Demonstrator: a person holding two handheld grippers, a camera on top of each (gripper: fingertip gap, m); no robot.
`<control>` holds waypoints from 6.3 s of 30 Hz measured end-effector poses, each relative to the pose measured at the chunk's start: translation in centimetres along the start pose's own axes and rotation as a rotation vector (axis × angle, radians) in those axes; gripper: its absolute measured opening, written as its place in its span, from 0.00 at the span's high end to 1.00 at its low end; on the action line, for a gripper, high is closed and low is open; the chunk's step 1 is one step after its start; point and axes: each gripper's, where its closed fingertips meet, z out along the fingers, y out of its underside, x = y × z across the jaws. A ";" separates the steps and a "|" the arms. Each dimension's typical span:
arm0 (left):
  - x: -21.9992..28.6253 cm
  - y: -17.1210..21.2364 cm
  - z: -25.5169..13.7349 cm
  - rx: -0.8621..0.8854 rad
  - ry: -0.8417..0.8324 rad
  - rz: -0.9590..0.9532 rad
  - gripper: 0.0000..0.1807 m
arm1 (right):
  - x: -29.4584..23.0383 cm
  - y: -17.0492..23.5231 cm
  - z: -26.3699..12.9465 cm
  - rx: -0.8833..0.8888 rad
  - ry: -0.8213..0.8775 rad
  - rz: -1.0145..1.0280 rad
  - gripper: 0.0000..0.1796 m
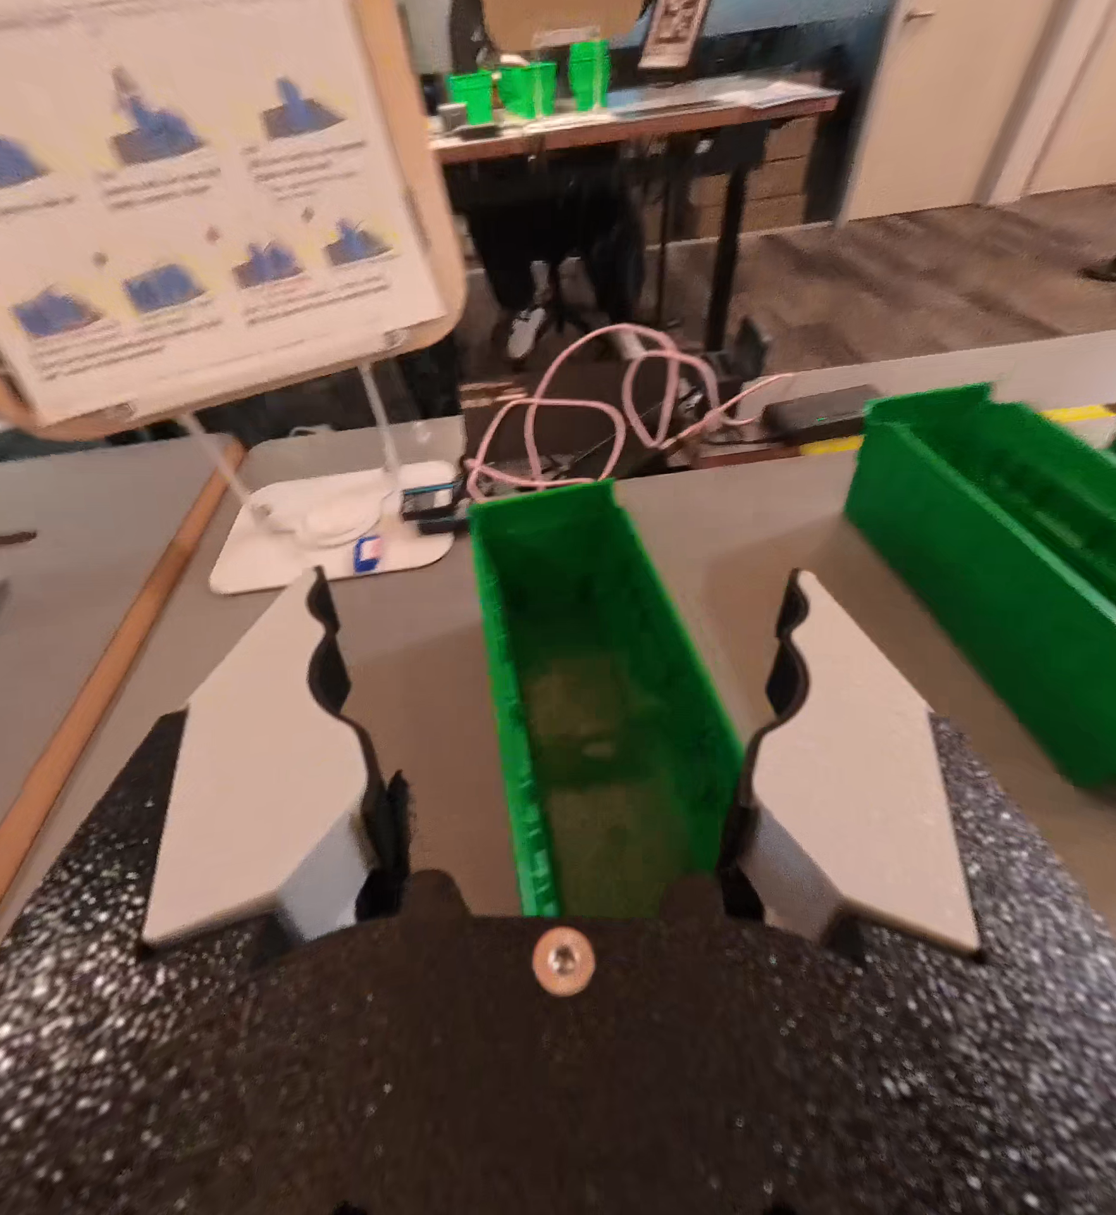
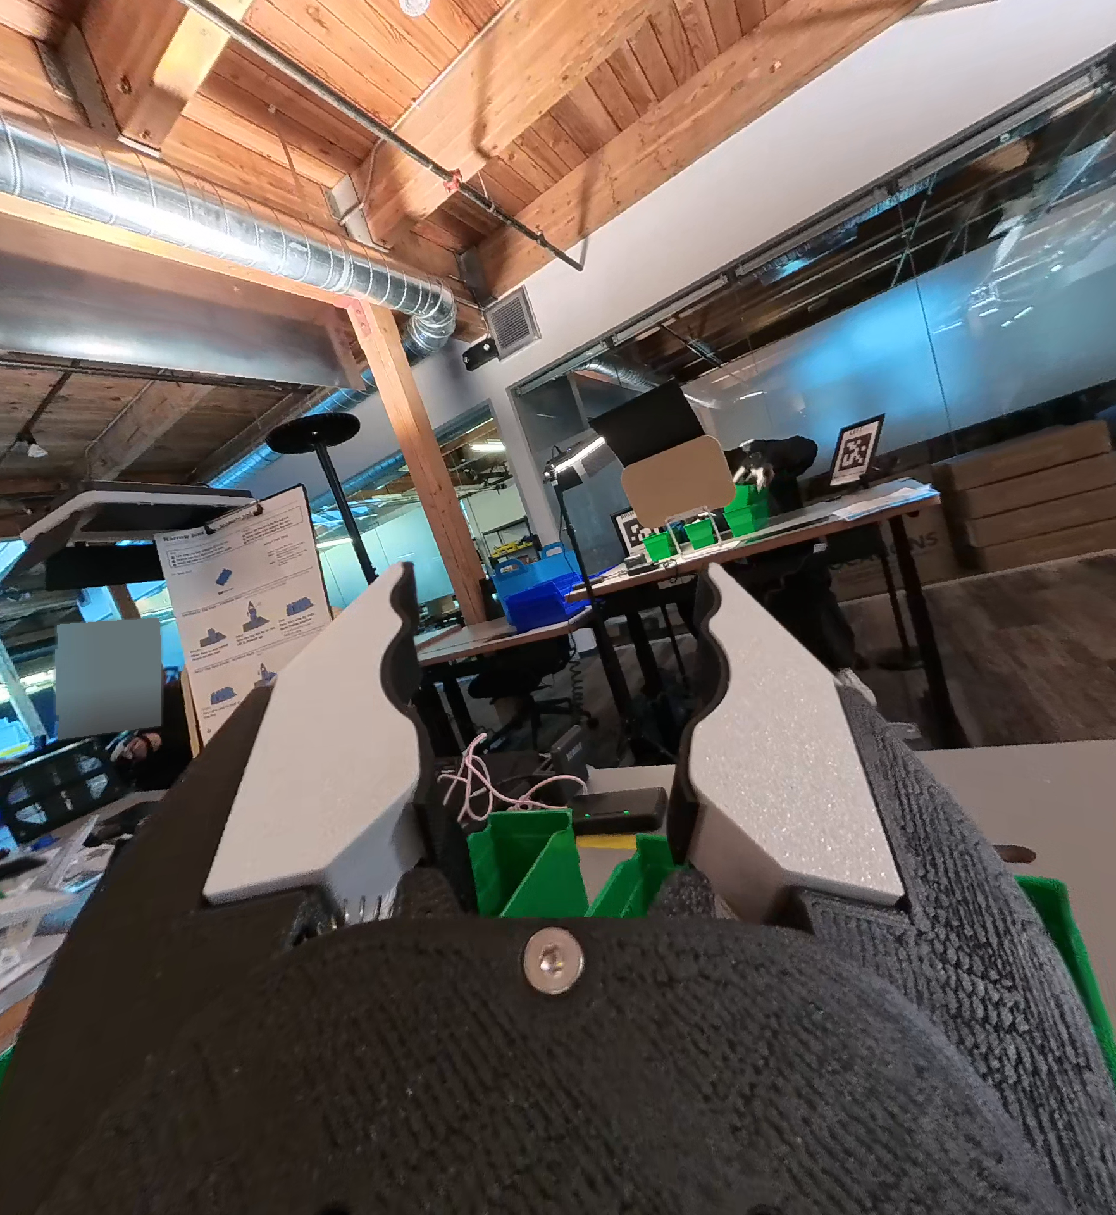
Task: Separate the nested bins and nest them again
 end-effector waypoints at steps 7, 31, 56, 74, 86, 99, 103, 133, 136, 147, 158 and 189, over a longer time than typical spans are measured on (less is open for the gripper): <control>17.8 -1.3 6.2 -0.220 0.356 0.020 0.12 | -0.2 0.9 0.7 -0.037 -0.002 -0.004 0.53; 32.0 9.7 16.2 -0.968 0.346 0.098 0.13 | 0.3 1.3 0.6 -0.045 -0.067 0.110 0.53; 7.9 -4.0 5.0 -0.518 0.263 -0.006 0.35 | 1.5 1.3 0.4 -0.050 -0.012 0.095 0.53; 2.5 3.8 2.5 -0.610 0.264 -0.094 0.34 | 1.3 2.1 0.9 -0.077 -0.007 0.083 0.53; 2.8 5.1 4.6 -0.653 0.279 -0.066 0.33 | 1.7 2.1 0.9 -0.077 0.005 0.085 0.53; 2.6 6.8 5.8 -0.653 0.278 -0.043 0.33 | 1.7 2.4 1.1 -0.090 0.008 0.081 0.53; 2.5 7.5 6.0 -0.655 0.282 -0.048 0.32 | 1.6 2.5 1.2 -0.097 0.009 0.079 0.53; 29.5 -3.9 7.1 -0.286 0.555 0.120 0.13 | 0.9 2.7 1.4 -0.106 -0.005 0.071 0.53; 38.7 -2.7 9.3 -0.390 0.609 0.228 0.12 | 1.0 2.5 1.2 -0.102 -0.013 0.084 0.53; 47.6 2.5 15.6 -0.877 0.431 0.326 0.12 | 1.3 0.5 -0.3 -0.015 -0.091 0.195 0.53; 48.5 8.6 15.9 -1.105 0.402 0.258 0.12 | -0.1 0.0 -0.5 -0.006 -0.152 0.209 0.53; 7.9 -4.7 4.1 -1.039 0.254 0.160 0.36 | 0.0 1.9 0.8 -0.084 -0.036 0.081 0.53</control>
